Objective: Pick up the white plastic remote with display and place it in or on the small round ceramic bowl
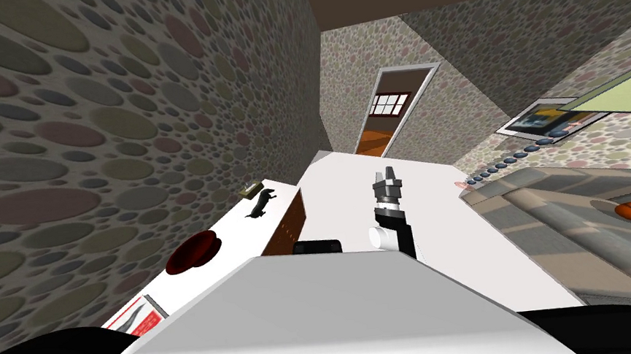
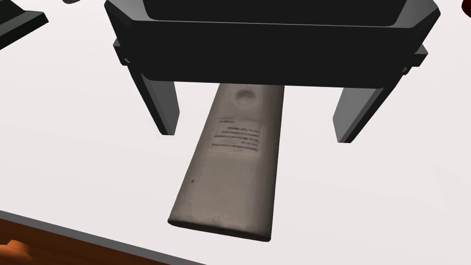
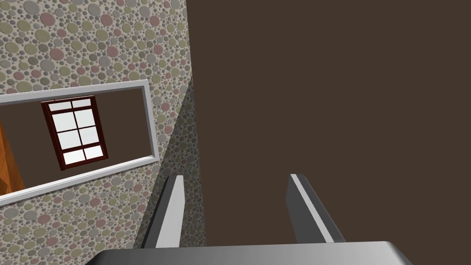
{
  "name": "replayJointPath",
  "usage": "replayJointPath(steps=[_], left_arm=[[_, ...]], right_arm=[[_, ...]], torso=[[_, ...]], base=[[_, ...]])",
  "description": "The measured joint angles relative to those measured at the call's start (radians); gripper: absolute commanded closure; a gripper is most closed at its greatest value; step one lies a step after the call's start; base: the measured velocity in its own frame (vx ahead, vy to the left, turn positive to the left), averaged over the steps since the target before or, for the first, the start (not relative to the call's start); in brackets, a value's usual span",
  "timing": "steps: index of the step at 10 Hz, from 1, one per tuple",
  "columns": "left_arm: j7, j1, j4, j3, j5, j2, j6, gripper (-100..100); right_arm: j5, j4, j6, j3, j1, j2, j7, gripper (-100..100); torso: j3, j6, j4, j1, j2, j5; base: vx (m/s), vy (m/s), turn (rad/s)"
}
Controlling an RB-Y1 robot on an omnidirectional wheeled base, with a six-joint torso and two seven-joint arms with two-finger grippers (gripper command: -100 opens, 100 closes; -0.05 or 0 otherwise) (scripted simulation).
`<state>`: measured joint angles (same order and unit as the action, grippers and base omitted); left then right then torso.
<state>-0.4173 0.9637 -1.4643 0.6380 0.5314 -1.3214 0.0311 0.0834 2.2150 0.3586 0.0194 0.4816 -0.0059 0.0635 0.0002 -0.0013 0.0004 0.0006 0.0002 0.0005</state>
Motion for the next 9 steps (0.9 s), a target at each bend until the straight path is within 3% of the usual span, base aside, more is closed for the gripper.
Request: replayJointPath(steps=[2,3,7,8,9], left_arm=[[0.012,-0.007,0.022,-0.002,-0.015,0.038,0.007,-100],[0.014,-0.008,0.022,-0.002,-0.015,0.04,0.009,100],[0.014,-0.007,0.023,-0.002,-0.016,0.04,0.009,100],[0.014,-0.007,0.023,-0.002,-0.016,0.04,0.009,0],[0.014,-0.007,0.023,-0.002,-0.016,0.04,0.009,100]], right_arm=[[0.0,0.0,0.0,0.0,0.0,0.0,0.0,0],[0.0,0.0,0.0,0.0,0.0,0.0,0.0,0],[0.0,0.0,0.0,0.0,0.0,0.0,0.0,0],[0.0,0.0,0.0,0.0,0.0,0.0,0.0,0],[0.0,0.0,0.0,0.0,0.0,0.0,0.0,0]], torso=[[0.001,0.0,0.0,-0.001,0.001,0.0],[0.001,0.0,0.0,-0.002,0.001,-0.001],[0.001,0.0,0.0,-0.002,0.001,0.0],[0.001,0.0,0.0,-0.002,0.001,0.0],[0.001,0.0,0.0,-0.002,0.001,0.0]], base=[[-0.004,0.005,-0.013],[0.0,0.0,0.0],[0.0,0.0,0.0],[0.0,0.0,0.0],[0.002,-0.007,0.035]])
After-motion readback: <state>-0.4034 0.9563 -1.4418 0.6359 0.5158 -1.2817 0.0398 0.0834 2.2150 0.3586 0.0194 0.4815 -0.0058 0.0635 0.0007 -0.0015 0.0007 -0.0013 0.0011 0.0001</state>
